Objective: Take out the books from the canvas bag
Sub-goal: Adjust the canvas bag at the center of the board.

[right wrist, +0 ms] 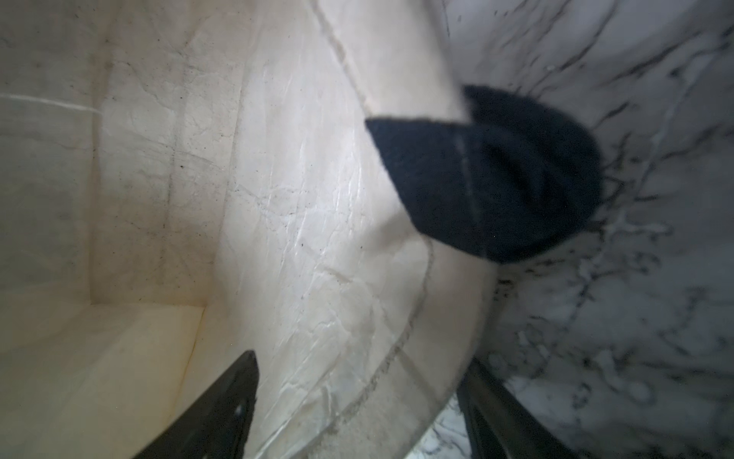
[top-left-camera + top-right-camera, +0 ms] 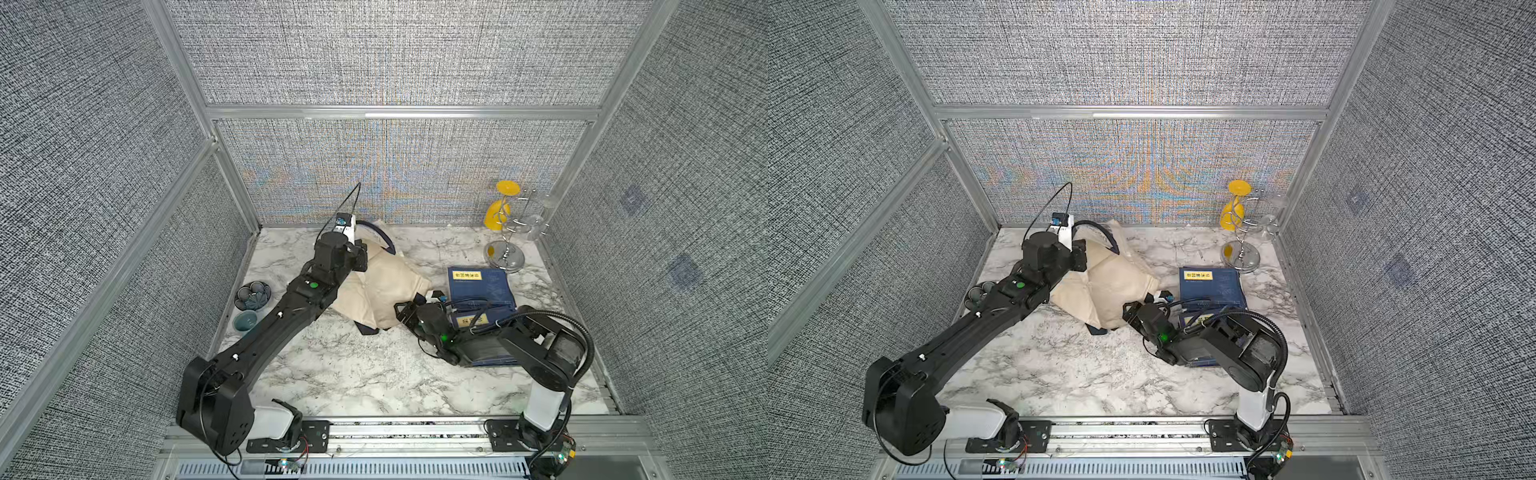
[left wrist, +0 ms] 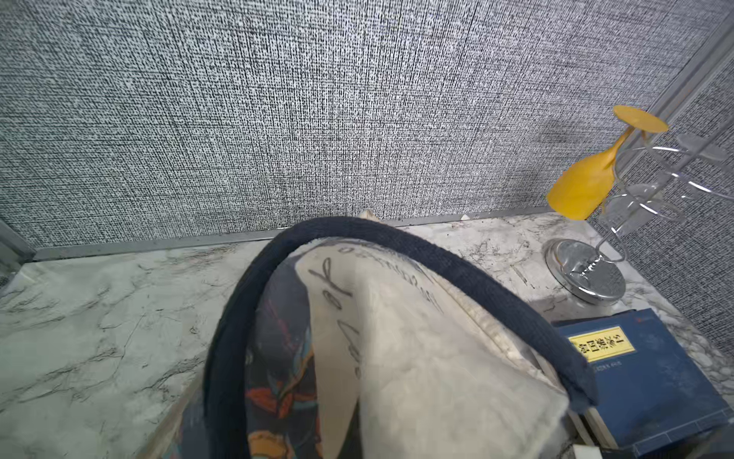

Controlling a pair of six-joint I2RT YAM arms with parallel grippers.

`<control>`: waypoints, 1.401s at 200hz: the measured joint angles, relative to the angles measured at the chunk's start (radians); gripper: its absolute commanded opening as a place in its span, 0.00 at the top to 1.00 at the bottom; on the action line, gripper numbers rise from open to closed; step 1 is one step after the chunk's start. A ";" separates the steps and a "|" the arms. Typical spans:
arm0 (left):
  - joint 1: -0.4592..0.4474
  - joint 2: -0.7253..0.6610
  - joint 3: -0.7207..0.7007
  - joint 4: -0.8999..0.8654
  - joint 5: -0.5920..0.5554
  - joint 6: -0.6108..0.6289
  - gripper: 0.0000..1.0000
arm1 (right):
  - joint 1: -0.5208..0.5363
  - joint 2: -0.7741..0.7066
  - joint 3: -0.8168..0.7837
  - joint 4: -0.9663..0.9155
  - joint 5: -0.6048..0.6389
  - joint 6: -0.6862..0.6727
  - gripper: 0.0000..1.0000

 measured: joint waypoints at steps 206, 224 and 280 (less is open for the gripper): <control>-0.001 -0.209 -0.169 0.310 0.027 -0.034 1.00 | 0.051 0.096 0.011 0.308 0.050 -0.126 0.17; -0.001 -0.213 -0.173 0.327 0.034 -0.047 1.00 | 0.050 0.116 0.016 0.330 0.050 -0.126 0.17; -0.001 -0.222 -0.188 0.353 0.055 -0.055 1.00 | 0.048 0.183 0.048 0.432 0.031 -0.149 0.30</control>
